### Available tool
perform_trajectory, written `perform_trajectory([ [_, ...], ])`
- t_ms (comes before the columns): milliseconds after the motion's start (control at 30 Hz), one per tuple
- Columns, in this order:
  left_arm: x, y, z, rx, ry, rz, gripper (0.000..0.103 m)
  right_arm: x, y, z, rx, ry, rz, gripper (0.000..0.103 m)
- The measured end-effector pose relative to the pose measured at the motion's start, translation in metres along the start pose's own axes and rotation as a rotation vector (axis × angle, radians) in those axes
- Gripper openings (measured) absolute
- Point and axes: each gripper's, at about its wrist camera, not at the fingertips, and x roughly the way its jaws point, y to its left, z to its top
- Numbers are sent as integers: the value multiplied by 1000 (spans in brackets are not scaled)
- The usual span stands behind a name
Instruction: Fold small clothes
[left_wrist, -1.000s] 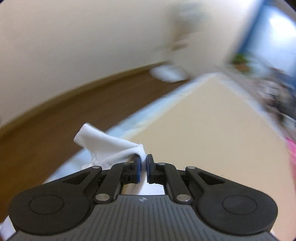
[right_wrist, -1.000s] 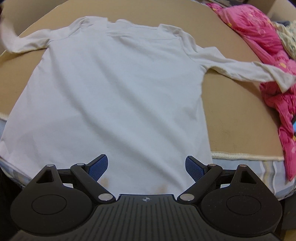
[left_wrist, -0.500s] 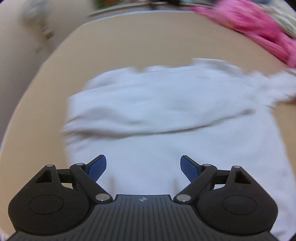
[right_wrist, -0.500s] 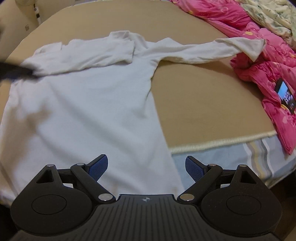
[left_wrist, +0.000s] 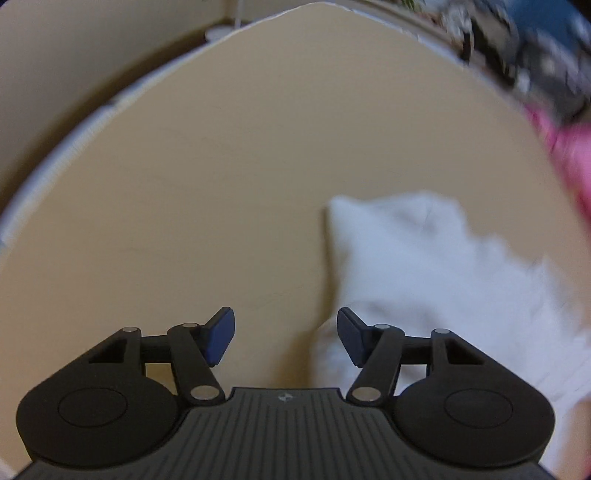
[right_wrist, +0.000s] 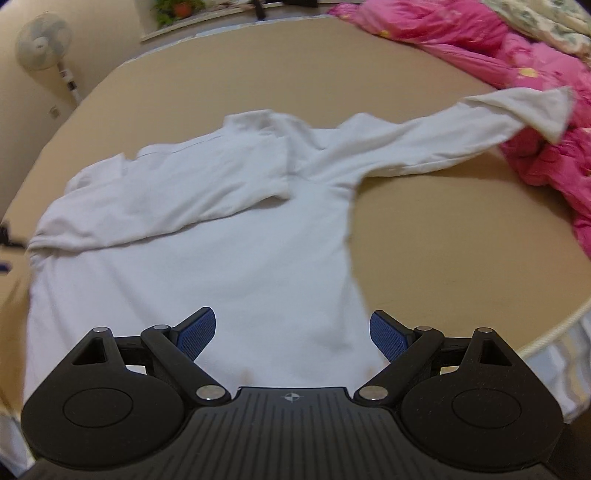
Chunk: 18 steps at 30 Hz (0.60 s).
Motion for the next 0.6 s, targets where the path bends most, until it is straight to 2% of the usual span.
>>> perform_trajectory([
  [67,10,2,14,-2,41,-64,84,11,18,9,54,8,148,91],
  [167,27,-1,32,35,77,-34,85,48,57,31,187,34,398,90],
  [233,37,-1,39,40,107,-32,85,85,94,46,265,89,510,90],
  [333,38,-10,40,68,118,-33,85,140,146,60,391,192,587,86],
  [400,31,-10,46,86,132,-50,85,174,170,61,506,294,627,69],
  [467,40,-14,49,108,163,-86,85,197,186,58,614,361,647,64],
  [533,53,-22,51,138,193,-102,85,209,195,56,669,347,634,56],
  [567,58,-26,51,154,192,-100,81,213,197,54,682,327,629,49],
  [600,61,-30,50,169,180,-100,74,218,200,54,691,305,627,32],
])
